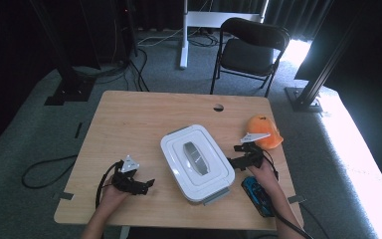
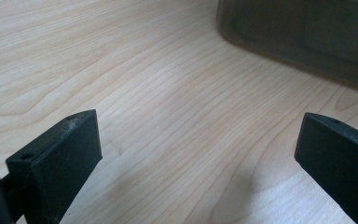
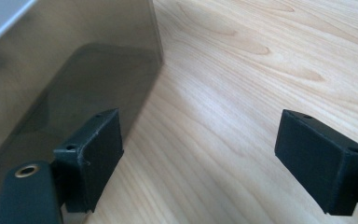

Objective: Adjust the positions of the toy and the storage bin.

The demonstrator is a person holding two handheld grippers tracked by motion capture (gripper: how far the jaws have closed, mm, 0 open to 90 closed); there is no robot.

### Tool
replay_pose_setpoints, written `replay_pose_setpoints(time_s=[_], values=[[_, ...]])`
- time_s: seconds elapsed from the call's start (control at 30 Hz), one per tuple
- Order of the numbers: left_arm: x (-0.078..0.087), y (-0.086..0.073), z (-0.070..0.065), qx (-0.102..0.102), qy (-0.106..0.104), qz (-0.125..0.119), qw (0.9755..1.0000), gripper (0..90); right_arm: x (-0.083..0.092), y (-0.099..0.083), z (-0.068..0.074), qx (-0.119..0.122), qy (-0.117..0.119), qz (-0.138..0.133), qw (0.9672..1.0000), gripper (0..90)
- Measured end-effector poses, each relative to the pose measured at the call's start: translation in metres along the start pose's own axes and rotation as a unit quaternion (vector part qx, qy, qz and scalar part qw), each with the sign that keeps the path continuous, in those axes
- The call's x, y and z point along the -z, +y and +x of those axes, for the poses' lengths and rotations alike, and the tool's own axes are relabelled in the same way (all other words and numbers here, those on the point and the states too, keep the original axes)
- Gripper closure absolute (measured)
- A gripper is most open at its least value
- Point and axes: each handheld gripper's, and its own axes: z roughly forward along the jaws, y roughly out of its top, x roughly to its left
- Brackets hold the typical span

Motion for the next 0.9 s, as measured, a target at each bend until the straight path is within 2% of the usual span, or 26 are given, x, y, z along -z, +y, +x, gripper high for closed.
replay_pose_setpoints(time_s=[0.3,0.5,0.67,0.83,0.9], values=[[0.007,-0.011,0.009,0.008,0.004,0.003,1.0,0.9,0.014,-0.022,-0.005,-0.006,0.008,-0.01,0.9999,14.5],[0.013,-0.018,0.015,0.009,0.004,0.004,0.9999,0.9,0.027,-0.033,-0.009,-0.009,0.003,-0.02,0.9998,14.5],[0.019,-0.026,0.022,0.016,0.011,0.004,0.9998,0.9,0.038,-0.048,-0.013,-0.015,0.004,-0.03,0.9994,14.5],[0.02,-0.03,0.024,0.017,0.015,0.012,0.9997,0.9,0.041,-0.056,-0.016,-0.019,-0.002,-0.027,0.9995,14.5],[0.022,-0.033,0.026,0.016,0.015,0.013,0.9997,0.9,0.042,-0.063,-0.021,-0.029,-0.006,-0.03,0.9991,14.5]])
